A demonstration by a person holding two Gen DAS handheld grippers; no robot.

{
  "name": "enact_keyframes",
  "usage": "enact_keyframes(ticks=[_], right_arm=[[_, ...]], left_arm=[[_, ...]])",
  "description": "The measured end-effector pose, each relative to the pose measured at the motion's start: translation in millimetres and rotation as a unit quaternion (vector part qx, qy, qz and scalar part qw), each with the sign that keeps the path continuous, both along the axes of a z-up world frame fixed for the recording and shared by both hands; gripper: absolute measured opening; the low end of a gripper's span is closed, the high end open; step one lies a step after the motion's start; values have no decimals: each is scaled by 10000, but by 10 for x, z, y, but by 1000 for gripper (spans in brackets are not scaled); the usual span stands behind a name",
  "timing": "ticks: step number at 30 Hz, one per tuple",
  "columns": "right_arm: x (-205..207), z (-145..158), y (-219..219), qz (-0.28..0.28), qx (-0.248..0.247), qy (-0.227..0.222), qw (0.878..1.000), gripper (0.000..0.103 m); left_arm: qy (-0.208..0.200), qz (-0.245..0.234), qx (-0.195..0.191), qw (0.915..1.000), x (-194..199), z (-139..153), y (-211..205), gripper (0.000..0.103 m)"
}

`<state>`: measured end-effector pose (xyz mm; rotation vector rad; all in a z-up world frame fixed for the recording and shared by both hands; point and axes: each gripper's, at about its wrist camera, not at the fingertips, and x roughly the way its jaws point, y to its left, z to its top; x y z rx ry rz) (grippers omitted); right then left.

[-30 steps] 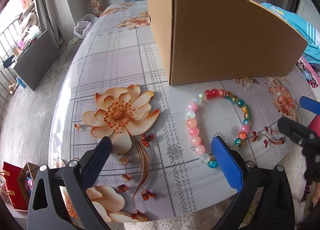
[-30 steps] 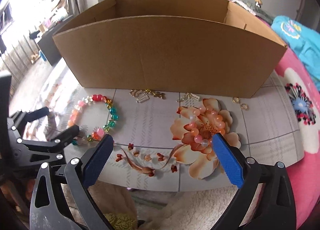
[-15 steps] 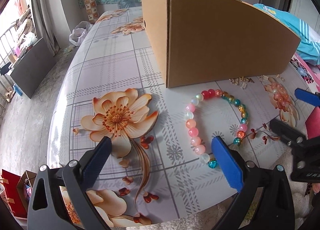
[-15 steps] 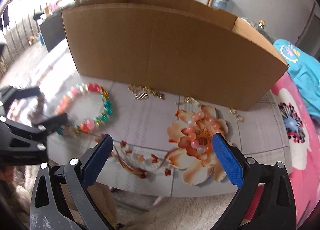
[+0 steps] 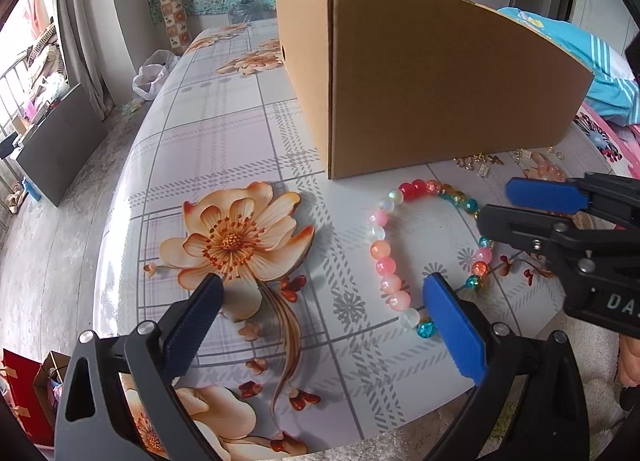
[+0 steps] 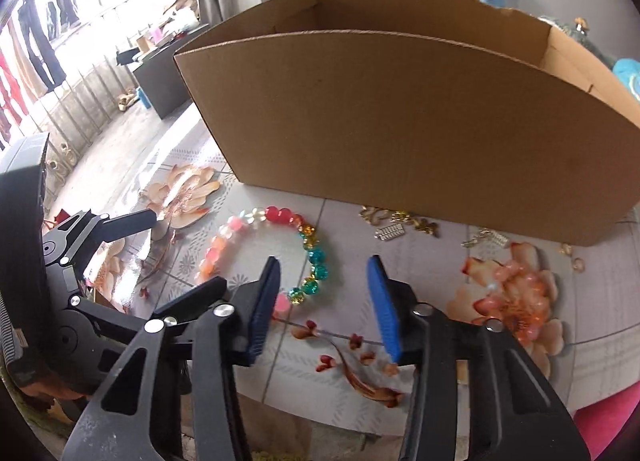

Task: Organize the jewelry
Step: 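Close the right tool on the beads of the bracelet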

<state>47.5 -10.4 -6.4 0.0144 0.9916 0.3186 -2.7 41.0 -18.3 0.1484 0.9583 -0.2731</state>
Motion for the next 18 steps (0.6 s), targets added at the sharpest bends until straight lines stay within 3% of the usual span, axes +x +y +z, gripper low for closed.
enact_keyframes(ticks=[6,12,18], right_arm=[[0,-78,202,213,-119,77,9997,15],[-18,-128,194,213,-121,93,9997,9],[-140,-143,24,125,39,155,9998,8]], left_arm=[[-48,-60,-11,10000,-10,-6,-2,98],[-120,-121,-6,9999,-39,30,-8,97],[-198,-368,-574,9975,-148,140,-41,93]])
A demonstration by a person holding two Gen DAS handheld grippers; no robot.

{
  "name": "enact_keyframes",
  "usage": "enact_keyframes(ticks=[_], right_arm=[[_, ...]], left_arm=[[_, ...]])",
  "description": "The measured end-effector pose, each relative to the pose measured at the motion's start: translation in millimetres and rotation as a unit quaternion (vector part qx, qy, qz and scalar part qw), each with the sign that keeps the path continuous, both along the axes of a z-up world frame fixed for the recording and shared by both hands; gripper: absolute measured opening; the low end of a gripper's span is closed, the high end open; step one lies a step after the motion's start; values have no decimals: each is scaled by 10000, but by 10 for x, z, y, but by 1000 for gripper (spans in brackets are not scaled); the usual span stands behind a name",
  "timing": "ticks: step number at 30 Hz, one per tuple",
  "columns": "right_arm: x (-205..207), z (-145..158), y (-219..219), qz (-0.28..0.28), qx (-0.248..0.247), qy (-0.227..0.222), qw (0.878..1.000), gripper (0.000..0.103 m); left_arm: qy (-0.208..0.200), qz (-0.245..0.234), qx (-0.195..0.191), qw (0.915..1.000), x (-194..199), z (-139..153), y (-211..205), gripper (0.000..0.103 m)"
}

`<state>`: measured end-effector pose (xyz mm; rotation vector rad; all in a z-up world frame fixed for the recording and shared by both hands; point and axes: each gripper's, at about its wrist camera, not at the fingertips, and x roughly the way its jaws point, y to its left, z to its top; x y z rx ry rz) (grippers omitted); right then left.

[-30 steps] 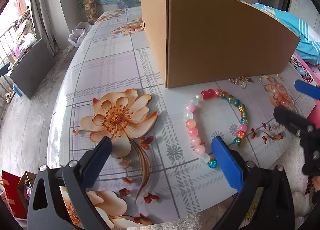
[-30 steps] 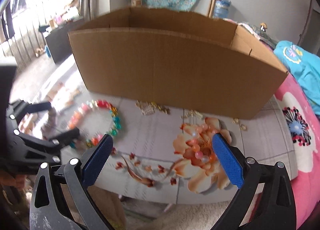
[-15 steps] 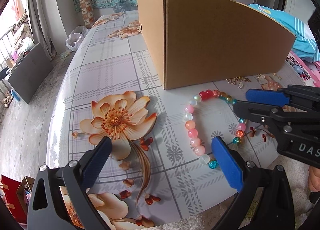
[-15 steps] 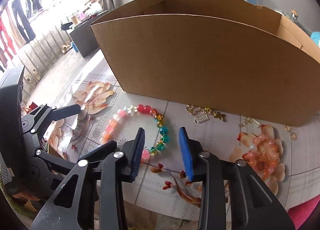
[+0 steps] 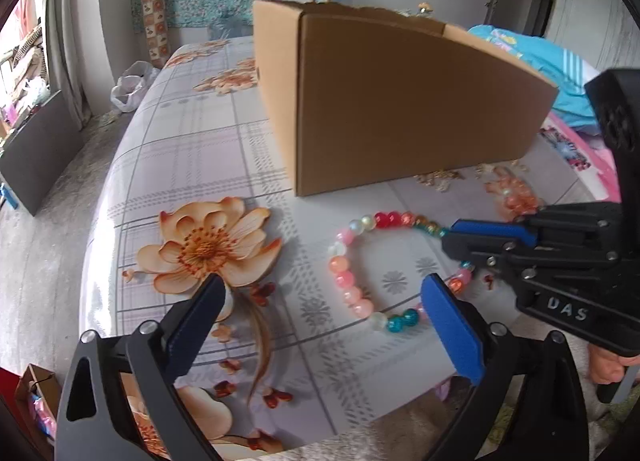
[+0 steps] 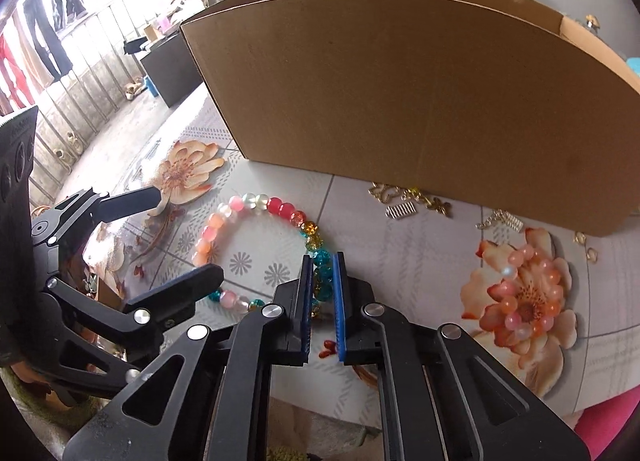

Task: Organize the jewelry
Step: 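Close the right tool on the beads of the bracelet, then carry the bracelet into the box and open the right tool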

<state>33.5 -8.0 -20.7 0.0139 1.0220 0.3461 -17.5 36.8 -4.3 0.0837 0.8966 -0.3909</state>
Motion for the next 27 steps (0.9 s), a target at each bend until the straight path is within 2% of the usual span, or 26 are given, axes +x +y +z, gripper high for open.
enact_keyframes(ticks=[2,8,10,14,16,19,27], right_arm=[[-39,-16,-115,-45,69,30,10000,8],[-156,81,-340,-154,270,75,9995,8],[-168,100,-390,-181,312,79,9993,8],[-254,144,-638,-230,415,90,9988,8],[-266,157,-700,-251,476,99,9985,8],[-317,187,-848,-267,520,95,9982,8],[-306,205,-963,-326,645,100,9973,8]], left_arm=[[-41,-93,-14,9999,-29,28,-47,90],[79,-256,33,9996,2,8,-172,71],[128,-251,69,9996,36,-22,-184,61],[102,-264,213,9994,46,-39,-229,51],[109,-278,194,9994,53,-35,-237,40],[102,-287,202,9993,61,-34,-250,33],[18,-347,291,9990,60,-36,-328,28]])
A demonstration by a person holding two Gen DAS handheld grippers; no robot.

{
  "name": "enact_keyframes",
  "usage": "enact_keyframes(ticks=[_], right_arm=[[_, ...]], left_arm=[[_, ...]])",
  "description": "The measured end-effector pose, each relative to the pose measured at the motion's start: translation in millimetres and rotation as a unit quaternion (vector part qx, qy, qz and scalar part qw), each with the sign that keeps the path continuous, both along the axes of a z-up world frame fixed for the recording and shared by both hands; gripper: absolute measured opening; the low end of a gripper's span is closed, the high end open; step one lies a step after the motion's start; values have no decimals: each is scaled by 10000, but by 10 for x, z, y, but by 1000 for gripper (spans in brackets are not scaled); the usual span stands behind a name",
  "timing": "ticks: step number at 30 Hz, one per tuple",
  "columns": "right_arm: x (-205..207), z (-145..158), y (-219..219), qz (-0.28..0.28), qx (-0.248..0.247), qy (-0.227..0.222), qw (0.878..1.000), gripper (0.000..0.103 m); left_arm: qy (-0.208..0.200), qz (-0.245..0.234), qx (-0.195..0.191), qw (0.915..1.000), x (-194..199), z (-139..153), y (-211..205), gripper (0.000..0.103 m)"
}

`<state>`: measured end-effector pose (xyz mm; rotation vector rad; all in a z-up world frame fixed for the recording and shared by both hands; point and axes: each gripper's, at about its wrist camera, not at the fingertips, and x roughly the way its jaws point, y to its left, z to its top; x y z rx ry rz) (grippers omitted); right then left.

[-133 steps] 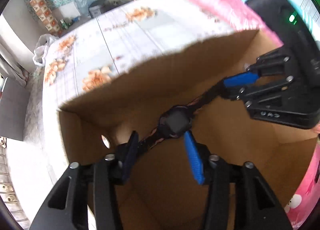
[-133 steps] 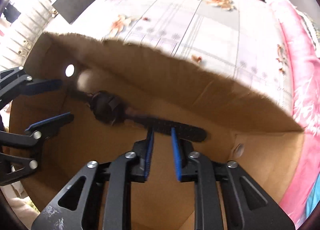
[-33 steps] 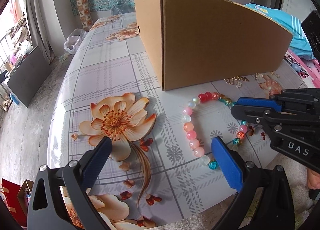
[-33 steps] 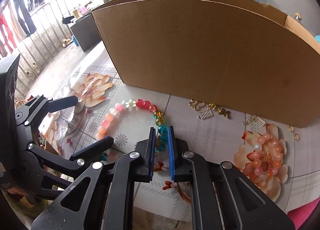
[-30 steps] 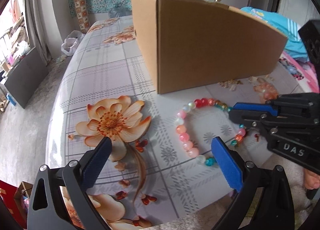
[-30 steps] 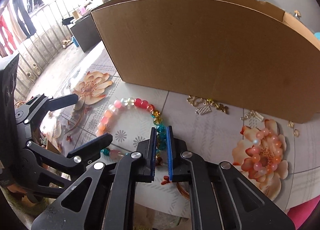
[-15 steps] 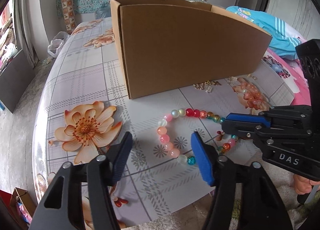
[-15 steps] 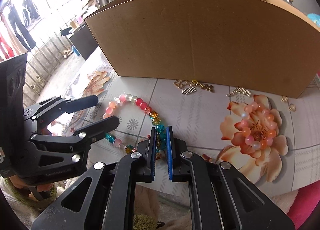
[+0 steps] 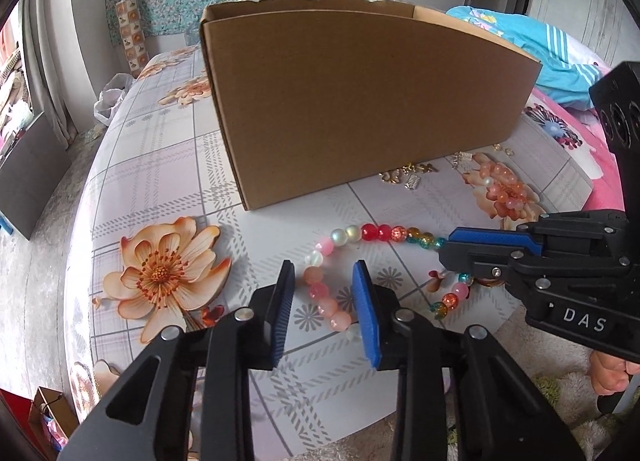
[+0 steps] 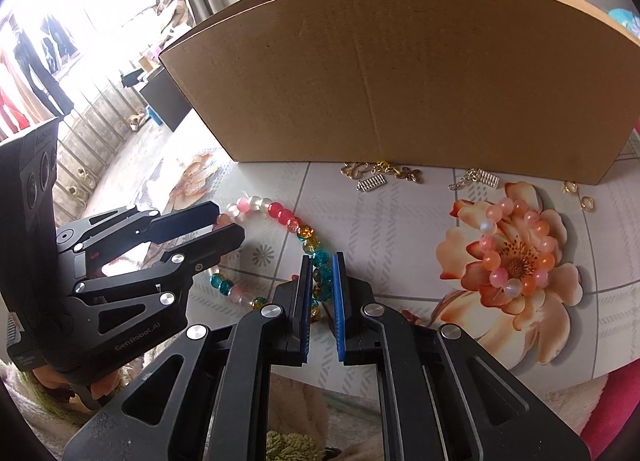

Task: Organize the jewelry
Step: 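Carry the bracelet into the box and open the right tool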

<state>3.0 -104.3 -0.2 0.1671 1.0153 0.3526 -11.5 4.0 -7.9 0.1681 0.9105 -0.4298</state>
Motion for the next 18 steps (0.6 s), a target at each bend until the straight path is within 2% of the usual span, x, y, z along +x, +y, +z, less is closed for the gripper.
enact_keyframes(ticks=[5,9,18], right_arm=[[35,1,49,-33,37,-21,10000,8],[36,11,47,-41,41,-35,10000,8],[23,33,-30,-106,141,8,9998,8]], left_arm=[[-102,-53,109,9999,-10,-7,-61,22],[-139,-61,117,9998,2,-9,-76,11],[-12,-77,-127,9999,8,28,-48,10]])
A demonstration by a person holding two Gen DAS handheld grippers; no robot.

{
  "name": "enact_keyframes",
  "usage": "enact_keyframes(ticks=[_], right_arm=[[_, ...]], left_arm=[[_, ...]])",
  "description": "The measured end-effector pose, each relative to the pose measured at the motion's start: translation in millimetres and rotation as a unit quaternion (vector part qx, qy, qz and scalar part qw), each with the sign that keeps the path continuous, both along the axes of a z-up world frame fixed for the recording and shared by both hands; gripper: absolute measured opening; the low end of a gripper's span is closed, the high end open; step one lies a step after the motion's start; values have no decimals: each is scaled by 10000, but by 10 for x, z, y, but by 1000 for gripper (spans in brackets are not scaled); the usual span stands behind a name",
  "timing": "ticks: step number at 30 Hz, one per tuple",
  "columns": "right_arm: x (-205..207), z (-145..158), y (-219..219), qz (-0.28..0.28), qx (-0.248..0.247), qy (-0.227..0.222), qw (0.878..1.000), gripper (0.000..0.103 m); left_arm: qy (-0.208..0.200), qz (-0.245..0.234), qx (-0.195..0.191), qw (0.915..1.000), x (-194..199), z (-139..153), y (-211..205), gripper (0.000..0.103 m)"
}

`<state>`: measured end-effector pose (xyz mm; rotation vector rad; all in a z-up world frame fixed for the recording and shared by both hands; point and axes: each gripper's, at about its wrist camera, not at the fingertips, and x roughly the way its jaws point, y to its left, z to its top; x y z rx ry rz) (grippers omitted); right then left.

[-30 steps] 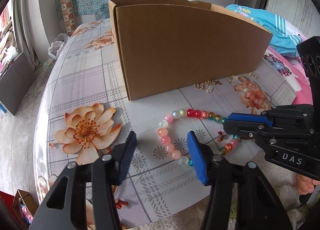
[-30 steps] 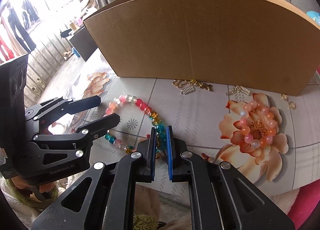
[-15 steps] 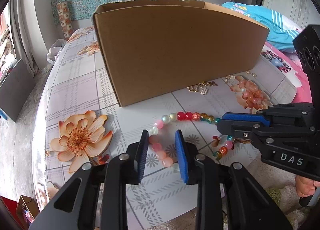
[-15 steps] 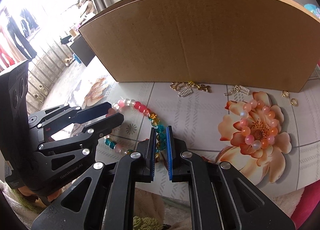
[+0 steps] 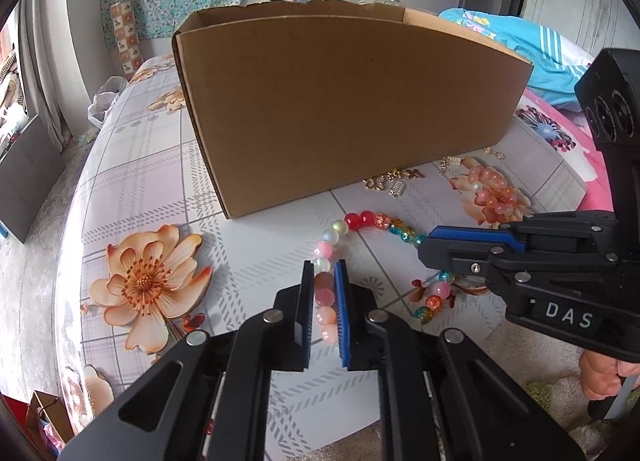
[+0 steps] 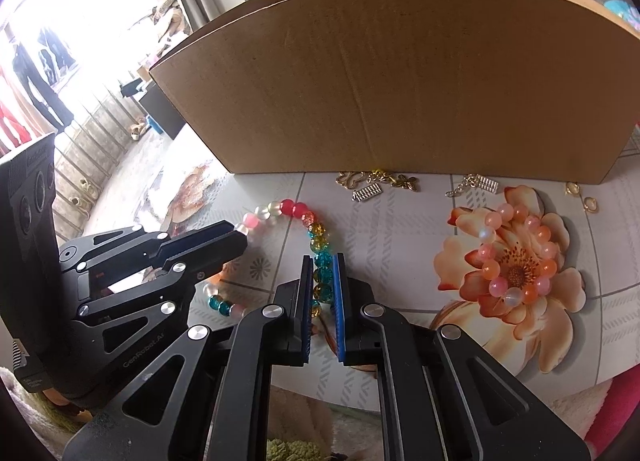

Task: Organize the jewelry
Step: 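Carry the bracelet into the box and open the right tool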

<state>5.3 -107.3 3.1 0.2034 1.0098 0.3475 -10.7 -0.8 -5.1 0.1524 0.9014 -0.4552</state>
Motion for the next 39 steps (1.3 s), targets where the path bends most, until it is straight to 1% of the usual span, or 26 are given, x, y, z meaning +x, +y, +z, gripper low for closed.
enact_keyframes(ticks=[8,17,22,25,27,28,31,32,34,35,37,39], right_arm=[[-63,98,-167,-90,239,-83,9996,7],[-215,297,-385,-216,441,-333,9982,7],[-319,532,-511,-293,450,-671,9963,7],[-354,780,-600,-294,390,-1007,9937,7],[-345,1001,-636,-254,300,-1309,9906,7],[-329,1066,-648,-227,271,-1429,9891,7],[-209,1372,-681,-118,204,-1795,9835,7],[-163,1422,-677,-92,199,-1853,9824,7],[50,1578,-688,15,230,-1932,9809,7],[177,1618,-693,73,254,-1906,9813,7],[470,1618,-659,201,305,-1710,9846,7],[832,1525,-633,350,366,-1338,9897,7]], left_arm=[[-139,-14,-128,9998,-66,184,39,10],[-480,-197,-263,9983,-235,518,-33,10],[-699,-363,-470,9958,-299,819,-39,10],[-928,-538,-628,9923,-302,1101,-57,10],[-1108,-646,-657,9896,-273,1279,-69,10],[-1237,-716,-685,9874,-242,1400,-78,10],[-1601,-731,-682,9820,-134,1674,-80,10],[-1722,-706,-676,9802,-71,1764,-75,10],[-1793,-665,-701,9790,109,1890,-60,10],[-1780,-648,-693,9794,200,1903,-64,10],[-1673,-595,-638,9820,430,1887,-56,10],[-1449,-468,-485,9872,707,1784,-47,10]])
